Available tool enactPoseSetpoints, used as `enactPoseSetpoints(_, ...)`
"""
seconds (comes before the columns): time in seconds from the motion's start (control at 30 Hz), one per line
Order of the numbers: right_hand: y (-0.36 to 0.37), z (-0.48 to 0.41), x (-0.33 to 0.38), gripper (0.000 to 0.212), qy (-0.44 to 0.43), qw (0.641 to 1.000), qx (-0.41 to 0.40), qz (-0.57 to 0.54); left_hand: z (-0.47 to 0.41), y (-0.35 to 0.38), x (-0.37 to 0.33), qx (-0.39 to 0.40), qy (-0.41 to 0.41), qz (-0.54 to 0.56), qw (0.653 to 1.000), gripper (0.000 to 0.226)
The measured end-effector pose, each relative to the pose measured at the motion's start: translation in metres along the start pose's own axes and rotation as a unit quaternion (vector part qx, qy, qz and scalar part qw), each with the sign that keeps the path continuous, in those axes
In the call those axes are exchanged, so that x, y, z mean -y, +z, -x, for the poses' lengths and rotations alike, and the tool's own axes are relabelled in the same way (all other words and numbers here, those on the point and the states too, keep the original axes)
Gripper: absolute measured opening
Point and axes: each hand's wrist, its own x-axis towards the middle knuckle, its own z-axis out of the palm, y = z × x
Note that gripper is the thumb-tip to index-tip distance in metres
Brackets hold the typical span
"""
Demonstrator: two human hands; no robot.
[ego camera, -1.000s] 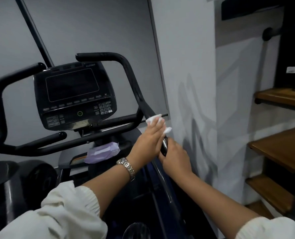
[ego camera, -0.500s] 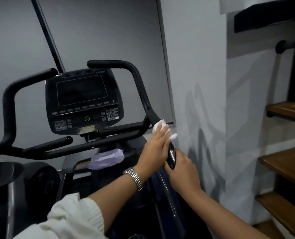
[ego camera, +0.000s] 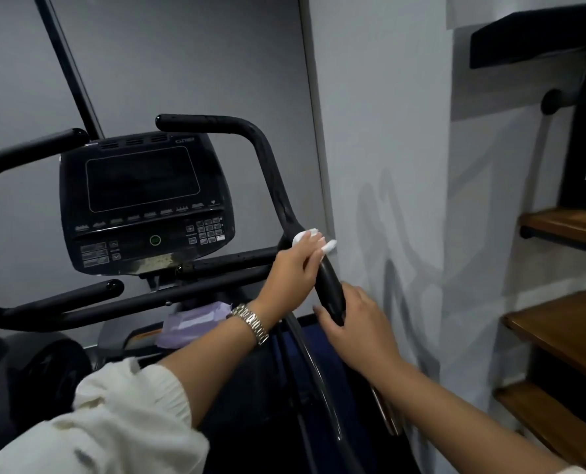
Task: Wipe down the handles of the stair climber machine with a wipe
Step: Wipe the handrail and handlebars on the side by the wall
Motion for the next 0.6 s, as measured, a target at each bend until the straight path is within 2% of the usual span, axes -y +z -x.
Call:
enactPoseSetpoints(0.1,-0.001,-0.035,0.014,0.029,-0.017,1.000,-0.005,0.026,0.001,-0.005,0.020,0.052,0.029,0.052,0.997,0.033)
enactPoseSetpoints(0.17,-0.003,-0.051,0.020,0.030,-0.014,0.999,-0.007,0.045,-0.012,-0.006,0.032,0.065,-0.001,0.059,0.996,0.033)
enactPoseSetpoints(0.4,-0.001,-0.050,0.023,0.035,-0.015,0.998,-0.040,0.051,-0.047,0.002,0.064,0.035,-0.112,0.088,0.989,0.036)
enactPoseSetpoints(0.5,0.001,-0.053,0.022,0.036,-0.012,0.997,-0.041,0.064,-0.041,0.006,0.058,0.016,-0.109,0.149,0.983,0.034)
enactPoseSetpoints(0.6,0.002,-0.055,0.021,0.039,-0.008,0.997,-0.035,0.069,-0.023,0.007,0.053,0.009,-0.067,0.176,0.982,0.032)
